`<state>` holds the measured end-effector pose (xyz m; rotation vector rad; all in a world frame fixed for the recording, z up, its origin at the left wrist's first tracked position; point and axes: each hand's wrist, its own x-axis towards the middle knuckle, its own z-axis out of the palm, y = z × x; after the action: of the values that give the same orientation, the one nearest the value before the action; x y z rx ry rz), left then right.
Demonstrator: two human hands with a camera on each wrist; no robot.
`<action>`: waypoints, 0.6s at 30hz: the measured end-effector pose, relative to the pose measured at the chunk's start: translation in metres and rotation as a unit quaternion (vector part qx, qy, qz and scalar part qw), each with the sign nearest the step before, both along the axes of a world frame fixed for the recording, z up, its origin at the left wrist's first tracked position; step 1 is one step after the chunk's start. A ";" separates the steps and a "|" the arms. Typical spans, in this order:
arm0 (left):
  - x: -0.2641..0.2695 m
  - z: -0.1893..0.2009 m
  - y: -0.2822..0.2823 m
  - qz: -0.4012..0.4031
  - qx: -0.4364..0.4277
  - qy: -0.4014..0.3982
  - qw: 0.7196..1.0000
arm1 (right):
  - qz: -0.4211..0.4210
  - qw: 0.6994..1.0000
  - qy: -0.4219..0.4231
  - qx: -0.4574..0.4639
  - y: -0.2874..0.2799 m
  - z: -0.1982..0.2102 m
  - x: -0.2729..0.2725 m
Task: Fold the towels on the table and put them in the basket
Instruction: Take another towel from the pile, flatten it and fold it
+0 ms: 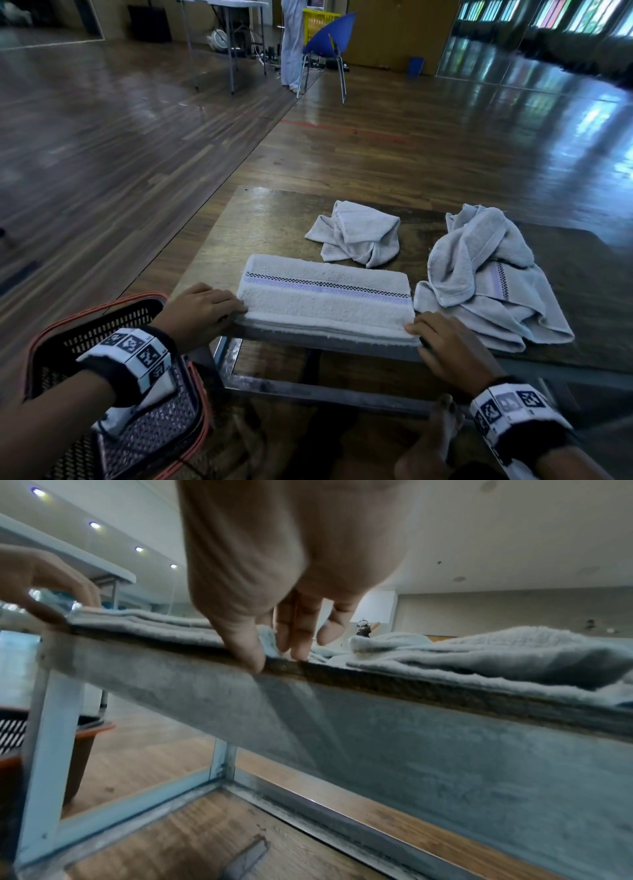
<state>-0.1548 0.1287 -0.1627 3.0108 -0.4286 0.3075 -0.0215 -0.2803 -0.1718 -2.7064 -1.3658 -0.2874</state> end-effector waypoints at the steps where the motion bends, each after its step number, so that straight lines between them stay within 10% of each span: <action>1: 0.001 0.000 0.000 0.003 -0.011 -0.002 1.000 | -0.003 1.000 0.017 0.016 0.000 0.001 0.001; 6: 0.003 0.018 0.003 0.041 -0.203 0.012 0.978 | -0.062 0.963 0.177 0.194 -0.004 0.019 0.006; 13: -0.005 0.071 0.004 0.057 -0.519 0.046 0.852 | -0.085 0.779 0.443 0.436 -0.012 0.076 0.004; 18: 0.010 0.072 0.011 0.067 -0.498 0.219 0.837 | -0.132 0.817 0.421 0.370 -0.006 0.078 0.021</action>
<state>-0.1453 0.1402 -0.0903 1.9738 0.0189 -0.1406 -0.0003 -0.2859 -0.0942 -1.9131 -0.4604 0.2955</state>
